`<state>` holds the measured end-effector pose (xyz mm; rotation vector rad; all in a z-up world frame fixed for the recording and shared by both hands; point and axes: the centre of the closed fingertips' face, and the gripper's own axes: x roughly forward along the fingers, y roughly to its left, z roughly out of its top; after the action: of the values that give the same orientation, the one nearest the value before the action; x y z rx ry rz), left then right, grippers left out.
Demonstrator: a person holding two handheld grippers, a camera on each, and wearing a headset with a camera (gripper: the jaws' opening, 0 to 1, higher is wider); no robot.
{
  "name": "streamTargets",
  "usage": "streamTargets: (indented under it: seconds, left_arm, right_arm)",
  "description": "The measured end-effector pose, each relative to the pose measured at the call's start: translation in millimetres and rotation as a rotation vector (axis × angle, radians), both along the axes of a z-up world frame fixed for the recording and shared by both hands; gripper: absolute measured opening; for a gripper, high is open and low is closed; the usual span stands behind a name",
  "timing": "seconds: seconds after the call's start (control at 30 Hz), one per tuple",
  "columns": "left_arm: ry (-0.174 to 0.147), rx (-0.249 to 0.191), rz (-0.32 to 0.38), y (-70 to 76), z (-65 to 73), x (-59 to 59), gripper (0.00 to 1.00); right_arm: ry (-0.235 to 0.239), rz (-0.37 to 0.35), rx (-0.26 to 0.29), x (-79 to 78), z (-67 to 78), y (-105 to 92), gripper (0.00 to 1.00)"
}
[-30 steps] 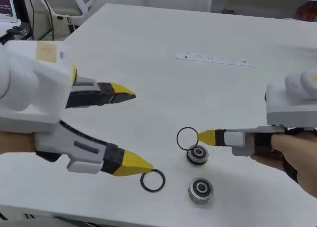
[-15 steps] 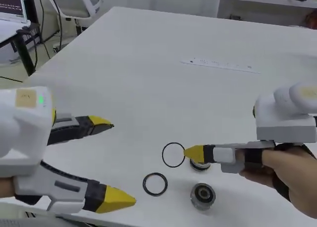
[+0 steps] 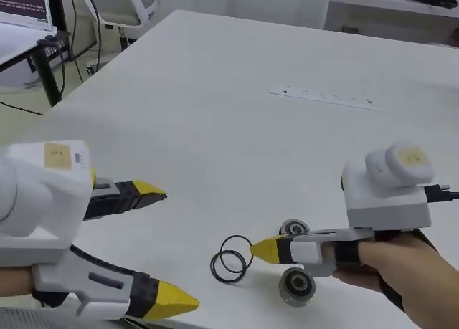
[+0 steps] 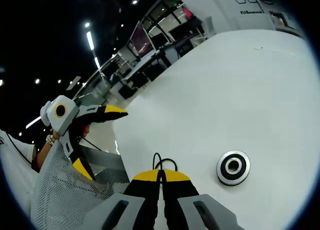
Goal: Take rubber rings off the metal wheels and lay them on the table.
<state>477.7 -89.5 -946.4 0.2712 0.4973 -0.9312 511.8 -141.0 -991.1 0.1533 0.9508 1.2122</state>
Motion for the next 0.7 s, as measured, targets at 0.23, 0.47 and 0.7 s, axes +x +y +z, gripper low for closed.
streamTargets:
  seconds: [0.23, 0.47, 0.7]
  left_arm:
    - [0.007, -0.021, 0.015, 2.3, -0.1, 1.7, 0.82]
    - [0.002, 0.013, -0.012, 1.8, -3.4, 0.2, 0.82]
    - [0.005, -0.006, 0.008, 3.0, -2.0, 2.3, 0.81]
  right_arm:
    - [0.035, 0.014, 0.010, -3.8, -9.0, 5.3, 0.00]
    - [0.031, 0.007, 0.004, -0.3, -12.0, 5.3, 0.00]
    - [0.029, 0.001, -0.015, 0.4, -17.8, 4.5, 0.00]
